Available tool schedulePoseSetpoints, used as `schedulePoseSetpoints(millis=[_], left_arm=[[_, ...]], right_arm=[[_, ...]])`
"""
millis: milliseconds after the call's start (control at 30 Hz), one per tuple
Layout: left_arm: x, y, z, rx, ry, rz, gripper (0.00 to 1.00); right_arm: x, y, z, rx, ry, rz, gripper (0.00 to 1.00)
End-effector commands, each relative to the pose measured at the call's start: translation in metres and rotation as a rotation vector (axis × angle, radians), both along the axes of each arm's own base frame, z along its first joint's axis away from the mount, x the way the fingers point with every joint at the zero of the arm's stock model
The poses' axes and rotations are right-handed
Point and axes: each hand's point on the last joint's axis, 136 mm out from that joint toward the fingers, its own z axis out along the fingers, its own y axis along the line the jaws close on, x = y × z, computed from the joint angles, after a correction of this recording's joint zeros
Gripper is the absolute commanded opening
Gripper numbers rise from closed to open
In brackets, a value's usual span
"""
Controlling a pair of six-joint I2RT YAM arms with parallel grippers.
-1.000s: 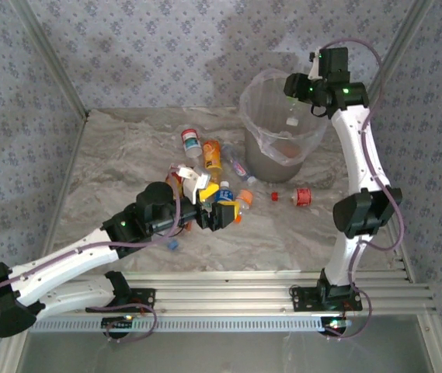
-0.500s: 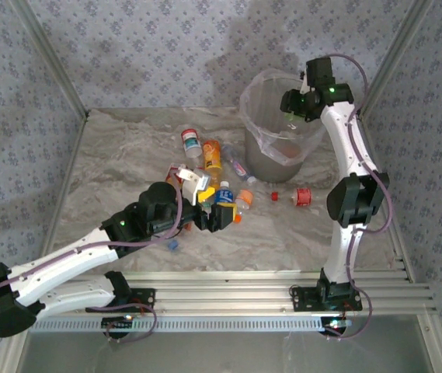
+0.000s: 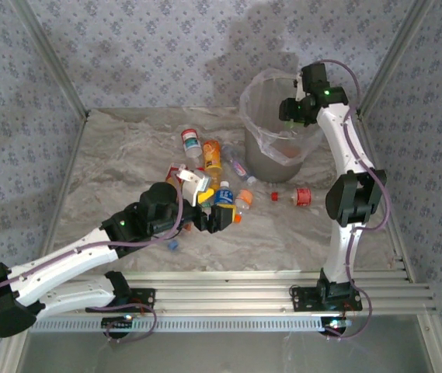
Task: Put the plastic bottles in the bin
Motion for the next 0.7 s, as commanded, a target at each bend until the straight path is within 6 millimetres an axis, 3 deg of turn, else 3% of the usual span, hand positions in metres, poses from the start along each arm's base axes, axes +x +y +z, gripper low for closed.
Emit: schedulePoseSetpoints(millis=[0,233,467,667], left_arm=[[0.003,0.0,0.02,-0.023,-0.044,0.006,1.0],[0.003,0.001,0.021,-0.017,-0.048,0.008,1.0],[0.003,0.0,0.018,0.002,-0.044,0.007,1.0],[0.005,0.011,0.006,0.125,-0.053,0.022,1.0]], right_arm=[[0.002,0.002,-0.007,-0.049,0.007,0.043,0.64],[0.001,0.004,0.007,-0.079,-0.014,0.059,0.79],[-0.008,0.005,0.03,-0.084,-0.058,0.061,0.8],[-0.026,0.012,0.059,-0.026,-0.112,0.076,0.8]])
